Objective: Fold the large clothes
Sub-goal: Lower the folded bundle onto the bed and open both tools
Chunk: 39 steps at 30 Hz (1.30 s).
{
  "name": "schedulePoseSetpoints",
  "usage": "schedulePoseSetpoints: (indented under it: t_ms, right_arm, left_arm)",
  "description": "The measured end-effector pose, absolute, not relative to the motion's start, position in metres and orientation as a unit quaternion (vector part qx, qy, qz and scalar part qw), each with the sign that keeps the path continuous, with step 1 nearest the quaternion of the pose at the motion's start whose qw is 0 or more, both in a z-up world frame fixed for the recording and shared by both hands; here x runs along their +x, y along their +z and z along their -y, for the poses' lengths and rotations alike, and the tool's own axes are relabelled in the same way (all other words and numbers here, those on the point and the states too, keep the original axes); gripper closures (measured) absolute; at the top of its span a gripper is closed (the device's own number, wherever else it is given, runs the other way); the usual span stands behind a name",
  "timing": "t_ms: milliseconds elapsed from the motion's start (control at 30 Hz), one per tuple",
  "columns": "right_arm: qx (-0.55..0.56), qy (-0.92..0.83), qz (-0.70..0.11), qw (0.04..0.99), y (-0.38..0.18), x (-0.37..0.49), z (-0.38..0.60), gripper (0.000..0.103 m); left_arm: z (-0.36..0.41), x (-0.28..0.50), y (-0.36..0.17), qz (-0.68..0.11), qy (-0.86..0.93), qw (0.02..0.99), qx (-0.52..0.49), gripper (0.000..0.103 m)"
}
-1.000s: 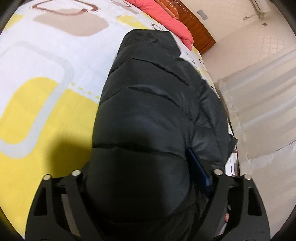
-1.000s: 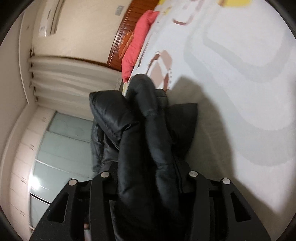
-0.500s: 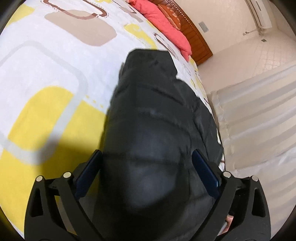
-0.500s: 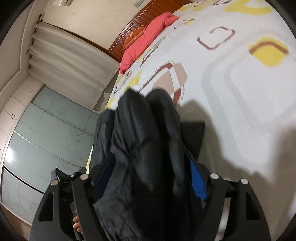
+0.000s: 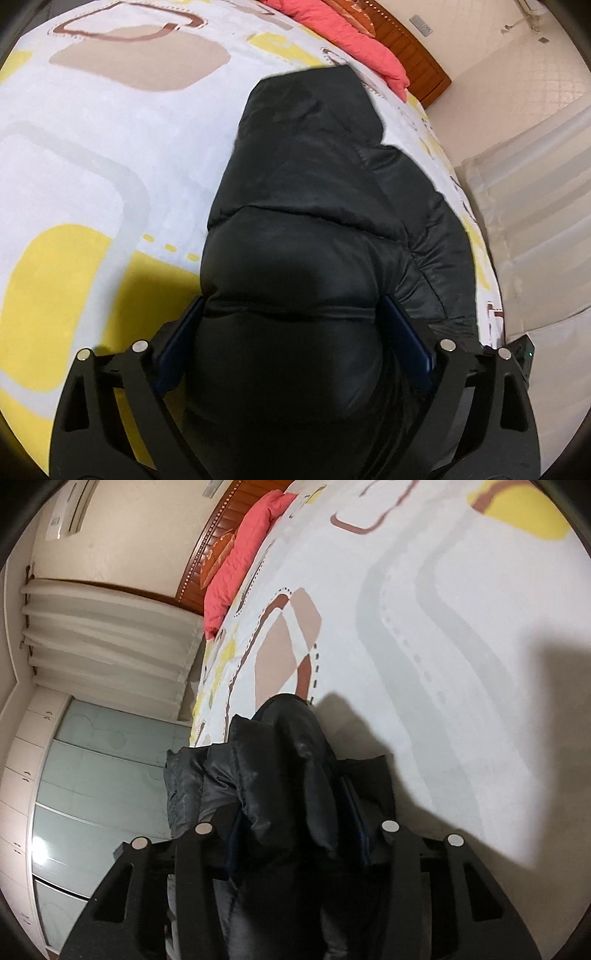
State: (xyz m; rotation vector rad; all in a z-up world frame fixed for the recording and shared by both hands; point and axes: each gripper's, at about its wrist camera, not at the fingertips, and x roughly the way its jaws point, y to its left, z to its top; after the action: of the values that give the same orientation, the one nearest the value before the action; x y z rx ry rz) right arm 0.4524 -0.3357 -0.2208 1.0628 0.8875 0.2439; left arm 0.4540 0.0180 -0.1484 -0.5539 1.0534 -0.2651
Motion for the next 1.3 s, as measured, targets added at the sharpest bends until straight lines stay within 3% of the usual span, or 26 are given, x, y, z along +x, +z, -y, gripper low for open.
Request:
schedulePoseSetpoints:
  t_ms: [233, 467, 700, 767, 867, 900, 1300]
  right_arm:
    - [0.485, 0.119, -0.407, 0.765, -0.213, 0.448, 0.336, 0.057]
    - [0.437, 0.121, -0.418, 0.787, -0.179, 0.419, 0.326, 0.033]
    - [0.447, 0.138, -0.412, 0.782, -0.184, 0.347, 0.317, 0.027]
    - [0.455, 0.136, -0.407, 0.780, -0.190, 0.339, 0.316, 0.027]
    - [0.470, 0.131, -0.414, 0.769, -0.198, 0.340, 0.316, 0.046]
    - [0.472, 0.128, -0.414, 0.768, -0.199, 0.341, 0.316, 0.046]
    - [0.466, 0.102, -0.398, 0.784, -0.172, 0.295, 0.315, 0.043]
  left_arm:
    - [-0.021, 0.448, -0.144, -0.494, -0.128, 0.819, -0.263, 0.009]
    - [-0.053, 0.402, -0.128, -0.488, -0.143, 0.793, -0.336, 0.009]
    - [-0.054, 0.326, -0.128, -0.484, -0.159, 0.791, -0.340, 0.004]
    - [-0.048, 0.316, -0.129, -0.476, -0.167, 0.799, -0.326, 0.004]
    - [-0.037, 0.314, -0.128, -0.473, -0.160, 0.822, -0.274, 0.014]
    - [-0.037, 0.315, -0.130, -0.473, -0.158, 0.824, -0.271, 0.014]
    - [-0.046, 0.292, -0.114, -0.469, -0.099, 0.850, -0.219, 0.011]
